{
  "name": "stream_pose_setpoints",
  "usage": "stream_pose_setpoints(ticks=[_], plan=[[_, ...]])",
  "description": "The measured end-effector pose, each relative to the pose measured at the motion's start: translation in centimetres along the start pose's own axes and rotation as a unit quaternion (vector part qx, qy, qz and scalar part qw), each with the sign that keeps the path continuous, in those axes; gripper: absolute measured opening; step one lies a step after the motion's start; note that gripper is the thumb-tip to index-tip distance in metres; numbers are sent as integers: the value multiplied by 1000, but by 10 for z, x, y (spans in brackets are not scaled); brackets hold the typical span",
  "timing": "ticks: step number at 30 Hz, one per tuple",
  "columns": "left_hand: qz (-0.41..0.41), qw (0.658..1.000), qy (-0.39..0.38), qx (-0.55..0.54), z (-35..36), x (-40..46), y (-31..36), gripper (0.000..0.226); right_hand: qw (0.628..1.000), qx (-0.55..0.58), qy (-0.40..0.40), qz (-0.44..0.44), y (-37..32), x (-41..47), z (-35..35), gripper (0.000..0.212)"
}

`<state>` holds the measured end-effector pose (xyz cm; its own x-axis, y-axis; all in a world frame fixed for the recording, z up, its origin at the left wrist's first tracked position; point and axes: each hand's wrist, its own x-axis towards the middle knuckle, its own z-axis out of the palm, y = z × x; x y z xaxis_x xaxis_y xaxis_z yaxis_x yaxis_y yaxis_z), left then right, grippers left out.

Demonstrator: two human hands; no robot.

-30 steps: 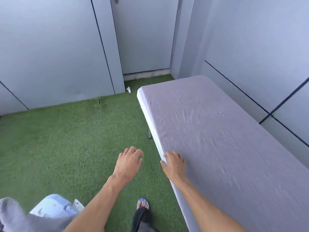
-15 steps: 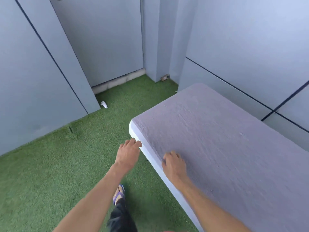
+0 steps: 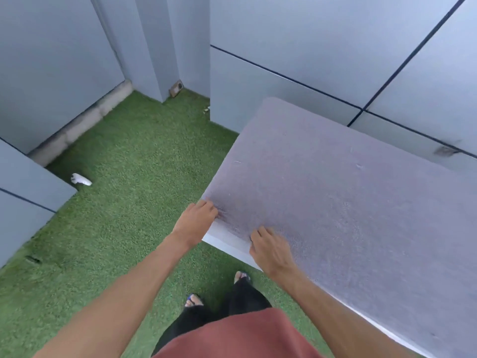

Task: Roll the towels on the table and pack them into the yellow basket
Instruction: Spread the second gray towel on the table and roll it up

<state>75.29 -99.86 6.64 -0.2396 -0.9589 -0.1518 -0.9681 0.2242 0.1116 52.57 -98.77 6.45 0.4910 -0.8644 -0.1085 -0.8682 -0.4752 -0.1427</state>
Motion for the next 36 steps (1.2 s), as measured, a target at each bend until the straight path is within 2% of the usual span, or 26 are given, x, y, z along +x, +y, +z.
stream_pose_setpoints(ticks=[5, 9, 15, 18, 19, 21, 23, 27, 32, 35, 36], plan=[[57, 998, -2, -9, 5, -6, -19, 27, 1000, 16, 1, -9, -4, 3, 1, 10], [81, 995, 6, -52, 7, -23, -27, 26, 998, 36, -36, -35, -19, -13, 9, 6], [59, 994, 5, -92, 12, -40, -32, 22, 998, 33, -39, -25, -37, -22, 15, 12], [53, 995, 2, -87, 10, -43, -27, 22, 996, 70, -49, -32, -30, -21, 10, 4], [57, 996, 5, -74, 11, -44, -24, 28, 995, 83, -51, -29, -26, -21, 8, 5], [65, 996, 11, -54, 17, -46, -15, 40, 994, 93, -56, -12, -14, -28, 3, 22], [73, 996, 14, -48, 24, -46, 1, 38, 995, 80, -57, 7, 3, -41, 1, 37], [72, 995, 50, -41, 27, -41, 26, 25, 998, 57, -25, 17, 30, -63, 2, 25], [68, 996, 54, -25, 29, -49, 26, 28, 996, 48, 23, -74, 26, -66, 12, 5], [26, 999, 28, -15, 33, -60, 25, 34, 991, 69, 5, -119, 26, -62, 8, 25], [8, 1000, 24, -7, 33, -62, 28, 35, 987, 85, -11, -134, 29, -61, 6, 25]])
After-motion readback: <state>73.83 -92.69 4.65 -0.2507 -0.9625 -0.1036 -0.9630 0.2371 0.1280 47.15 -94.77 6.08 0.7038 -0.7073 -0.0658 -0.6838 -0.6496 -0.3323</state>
